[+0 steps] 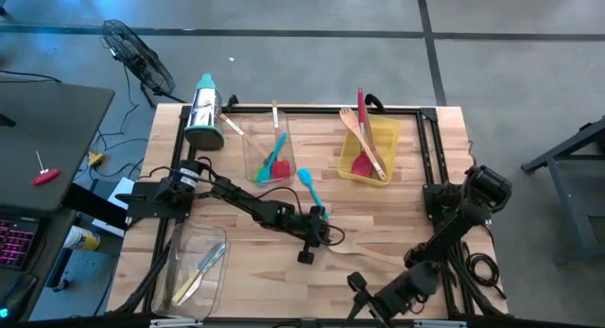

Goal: Pick & Place Kitchen Items
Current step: Put the light brown wooden serving spoon into the yellow bin

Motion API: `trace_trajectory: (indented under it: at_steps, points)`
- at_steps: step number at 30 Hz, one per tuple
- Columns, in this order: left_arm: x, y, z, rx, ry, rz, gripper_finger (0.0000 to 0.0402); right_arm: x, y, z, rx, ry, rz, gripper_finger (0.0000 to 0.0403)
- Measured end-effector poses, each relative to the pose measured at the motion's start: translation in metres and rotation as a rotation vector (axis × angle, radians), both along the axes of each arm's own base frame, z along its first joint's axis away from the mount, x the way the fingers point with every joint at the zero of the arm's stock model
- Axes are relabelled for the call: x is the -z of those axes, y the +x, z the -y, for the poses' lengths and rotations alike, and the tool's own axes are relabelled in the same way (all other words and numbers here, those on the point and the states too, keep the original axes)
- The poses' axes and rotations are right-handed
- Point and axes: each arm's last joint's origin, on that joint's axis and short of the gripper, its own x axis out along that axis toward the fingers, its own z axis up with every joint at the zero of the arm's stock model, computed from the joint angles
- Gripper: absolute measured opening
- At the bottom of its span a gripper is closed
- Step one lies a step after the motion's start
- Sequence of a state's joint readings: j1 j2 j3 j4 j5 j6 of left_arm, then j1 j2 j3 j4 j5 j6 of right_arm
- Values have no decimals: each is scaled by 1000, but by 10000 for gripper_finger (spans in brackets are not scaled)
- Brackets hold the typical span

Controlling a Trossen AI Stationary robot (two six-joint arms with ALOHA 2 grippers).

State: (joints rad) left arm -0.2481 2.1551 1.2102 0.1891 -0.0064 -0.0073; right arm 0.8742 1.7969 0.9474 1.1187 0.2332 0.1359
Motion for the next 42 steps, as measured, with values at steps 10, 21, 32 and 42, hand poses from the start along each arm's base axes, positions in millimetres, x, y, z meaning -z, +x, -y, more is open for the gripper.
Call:
trace_trajectory:
  at_steps: [10, 21, 32, 42]
  points:
    - [0, 0, 1, 9, -13, -3, 1, 5, -60, -16, 706, -658, -87, 220]
    - [0, 0, 1, -4, -26, -6, 1, -9, -115, -42, 794, -522, -139, 213]
    - [0, 0, 1, -13, -36, -8, 1, 17, -118, -49, 665, -430, -219, 213]
    - [0, 0, 1, -21, -48, -10, 1, 36, -100, -45, 650, -545, -246, 213]
